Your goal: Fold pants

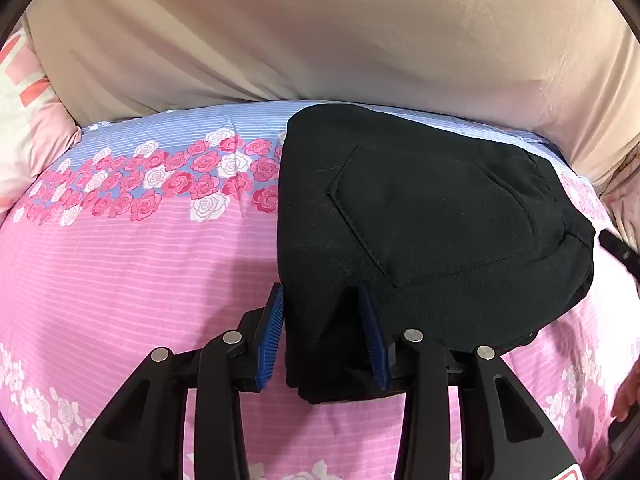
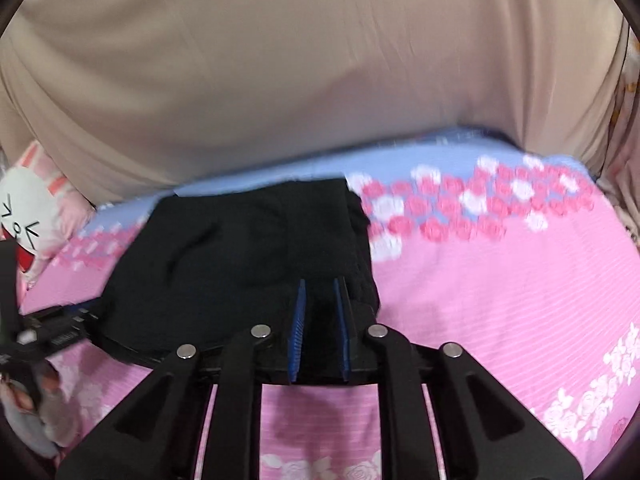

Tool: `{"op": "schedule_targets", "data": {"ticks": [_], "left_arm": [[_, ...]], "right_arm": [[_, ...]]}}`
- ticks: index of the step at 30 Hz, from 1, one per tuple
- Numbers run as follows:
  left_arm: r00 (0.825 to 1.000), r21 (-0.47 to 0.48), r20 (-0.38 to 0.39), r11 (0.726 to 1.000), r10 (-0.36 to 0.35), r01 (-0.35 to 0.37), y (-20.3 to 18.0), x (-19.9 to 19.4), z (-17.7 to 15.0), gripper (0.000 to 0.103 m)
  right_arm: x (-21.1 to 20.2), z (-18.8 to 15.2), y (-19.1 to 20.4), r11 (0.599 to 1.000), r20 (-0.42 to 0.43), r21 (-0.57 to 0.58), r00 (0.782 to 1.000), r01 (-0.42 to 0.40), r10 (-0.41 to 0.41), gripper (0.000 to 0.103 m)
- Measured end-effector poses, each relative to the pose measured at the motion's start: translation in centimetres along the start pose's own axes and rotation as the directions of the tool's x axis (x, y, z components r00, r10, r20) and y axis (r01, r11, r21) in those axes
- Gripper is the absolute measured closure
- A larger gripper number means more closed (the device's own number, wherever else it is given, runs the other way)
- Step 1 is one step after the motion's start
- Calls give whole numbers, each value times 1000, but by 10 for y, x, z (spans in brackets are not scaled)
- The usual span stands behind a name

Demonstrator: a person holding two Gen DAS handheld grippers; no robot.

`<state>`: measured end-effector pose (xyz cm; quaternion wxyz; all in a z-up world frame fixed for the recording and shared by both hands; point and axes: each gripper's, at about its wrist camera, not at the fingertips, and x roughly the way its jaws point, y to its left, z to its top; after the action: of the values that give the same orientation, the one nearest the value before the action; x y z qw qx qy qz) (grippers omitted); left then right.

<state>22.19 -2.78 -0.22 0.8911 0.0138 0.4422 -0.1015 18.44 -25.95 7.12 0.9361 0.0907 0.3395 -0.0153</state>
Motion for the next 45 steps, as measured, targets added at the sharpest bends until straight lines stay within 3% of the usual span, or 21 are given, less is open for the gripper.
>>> {"op": "schedule_targets", "data": {"ticks": [4,8,12,15,19,21,23,25,27,29,33,34,38,45], "left_arm": [[1000,-5,2,1000,-4,4,0,-1,-1,65],[999,-31,9,999,-30,31,5,-9,-1,64],[991,-78,39,988,-127,130,7,-23,3,63],[994,-45,39,993,-105,106,-8,-17,5,63],[997,30,77,1000,-3,1,-28,-11,-5,63],[993,72,119,997,29,-38,-39,-20,-12,60],[989,65,148,998,-4,-6,-42,-30,-20,29],[981,41,192,999,-21,13,-42,-40,-31,17],[972,16,233,1000,1,-5,-43,-49,-47,16],[974,9,227,1000,8,-10,-43,-52,-60,16],[981,5,193,1000,-16,15,-42,-58,-79,16],[977,-2,211,1000,-18,19,-41,-62,-83,16],[955,-37,295,999,-8,20,-38,-81,-98,16],[944,-63,328,998,42,-22,-37,-90,-105,16]], "right_arm": [[38,-13,-11,1000,-109,9,994,13,-12,89],[24,-11,-13,999,-68,36,998,-6,8,88],[10,-8,-13,999,-33,43,999,-17,18,87],[35,-19,-18,999,-94,45,996,10,-6,80],[18,-20,-19,997,-45,76,999,-7,10,77],[-4,-24,-14,997,19,72,1000,-17,16,67],[-20,-33,-10,997,67,70,998,-19,15,53],[-34,-46,-2,999,89,51,996,-11,6,38],[-41,-59,5,999,91,34,996,-3,0,27],[-48,-73,10,1000,89,30,996,-4,2,13],[-57,-98,21,1000,57,21,998,-1,0,11],[-60,-101,24,1000,65,7,998,4,-4,6],[-73,-112,36,999,85,-33,996,39,-36,5],[-72,-117,36,995,41,-13,995,96,-95,5]]}}
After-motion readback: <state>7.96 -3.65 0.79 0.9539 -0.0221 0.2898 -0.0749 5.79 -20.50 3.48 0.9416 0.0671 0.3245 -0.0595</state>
